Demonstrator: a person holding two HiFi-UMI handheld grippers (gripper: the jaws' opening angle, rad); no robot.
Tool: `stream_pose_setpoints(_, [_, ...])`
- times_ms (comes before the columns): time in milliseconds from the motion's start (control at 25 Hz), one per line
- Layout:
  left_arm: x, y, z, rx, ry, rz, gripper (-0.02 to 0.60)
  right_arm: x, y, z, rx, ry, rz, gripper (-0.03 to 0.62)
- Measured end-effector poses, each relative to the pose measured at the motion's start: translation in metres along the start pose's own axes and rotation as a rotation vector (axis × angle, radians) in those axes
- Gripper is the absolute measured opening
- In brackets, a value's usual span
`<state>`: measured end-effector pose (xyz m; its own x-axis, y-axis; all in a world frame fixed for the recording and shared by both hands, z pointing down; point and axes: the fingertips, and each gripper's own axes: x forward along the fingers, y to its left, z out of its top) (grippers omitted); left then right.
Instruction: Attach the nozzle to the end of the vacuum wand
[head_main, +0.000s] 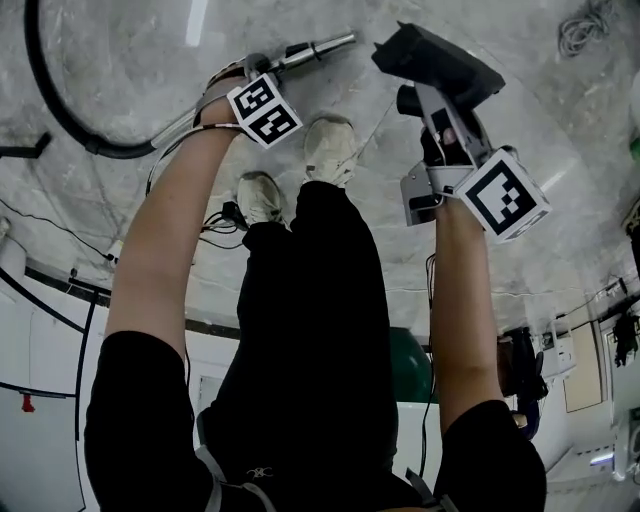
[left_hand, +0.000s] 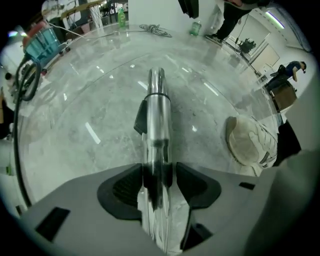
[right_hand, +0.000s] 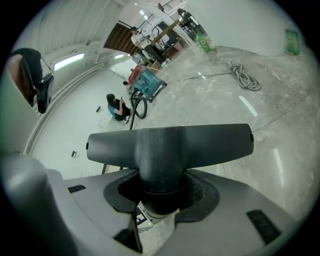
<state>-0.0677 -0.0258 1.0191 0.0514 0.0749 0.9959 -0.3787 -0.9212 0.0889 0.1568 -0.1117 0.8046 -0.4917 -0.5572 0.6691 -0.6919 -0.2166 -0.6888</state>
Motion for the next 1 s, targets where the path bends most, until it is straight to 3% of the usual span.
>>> stream_pose_setpoints(80, [-0.002,0.003,-0.002,0.001,-0.01,0.013,0.179,-0.005,-0.01,-0.002,0.054,-0.014,-0.014,0.179])
stream_pose_setpoints(240, [-0.019,-0.004,-0.002,-0.004,-0.025,0.02,0.178,-0.009,-0.013,0.001,0.098,-0.036,-0.014,0.179])
stream_pose_setpoints(520, [-0.127,-0.034,0.038,0.033,-0.256,0.004,0.178,-0.016,0.015,0.016,0.052,-0.069,0.018,0.179])
stream_pose_setpoints(680, [-0.176,-0.042,0.055,0.044,-0.338,-0.008,0.178,-0.025,0.035,0.025,0.013,-0.06,0.039,0.179])
stream_pose_setpoints(840, [-0.203,-0.04,0.047,0.053,-0.402,-0.04,0.178,-0.033,0.078,0.029,-0.048,-0.032,0.174,0.179])
stream_pose_setpoints(1000, [-0.236,-0.046,0.042,0.07,-0.442,-0.083,0.178,-0.045,0.131,0.017,-0.232,0.183,0.401,0.179])
